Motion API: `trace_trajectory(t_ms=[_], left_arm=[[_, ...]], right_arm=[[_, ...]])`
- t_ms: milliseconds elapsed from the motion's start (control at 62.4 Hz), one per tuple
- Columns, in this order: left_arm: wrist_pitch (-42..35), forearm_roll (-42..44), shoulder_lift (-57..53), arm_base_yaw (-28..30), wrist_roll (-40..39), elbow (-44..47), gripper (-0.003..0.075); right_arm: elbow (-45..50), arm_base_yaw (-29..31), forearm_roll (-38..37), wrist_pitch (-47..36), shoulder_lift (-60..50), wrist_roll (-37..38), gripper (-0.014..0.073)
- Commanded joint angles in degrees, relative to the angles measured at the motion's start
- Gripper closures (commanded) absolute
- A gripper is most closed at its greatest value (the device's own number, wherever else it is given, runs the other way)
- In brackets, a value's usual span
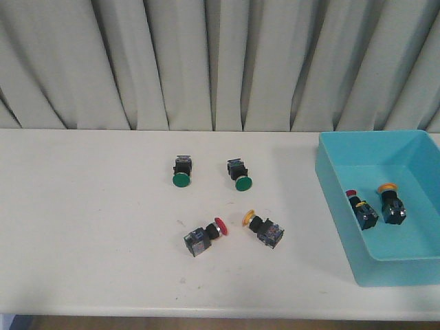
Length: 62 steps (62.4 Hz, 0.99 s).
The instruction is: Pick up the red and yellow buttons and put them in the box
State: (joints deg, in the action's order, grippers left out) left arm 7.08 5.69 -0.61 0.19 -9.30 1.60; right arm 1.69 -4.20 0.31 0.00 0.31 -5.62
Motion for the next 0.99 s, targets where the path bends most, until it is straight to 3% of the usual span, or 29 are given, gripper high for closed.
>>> trace_trajectory(t_ms=[0,978], left_arm=[[-3.92,-0.52,-0.86,-0.02,-0.12,2.60,0.0727],[-3.92,-0.52,-0.86,-0.02,-0.12,2.60,0.0727]], right_arm=[[0.45,0.04,-1.28,-3.96,0.66,0.15,0.0596],[0.45,0.04,-2.60,-3.90,0.66,2.11,0.0596]])
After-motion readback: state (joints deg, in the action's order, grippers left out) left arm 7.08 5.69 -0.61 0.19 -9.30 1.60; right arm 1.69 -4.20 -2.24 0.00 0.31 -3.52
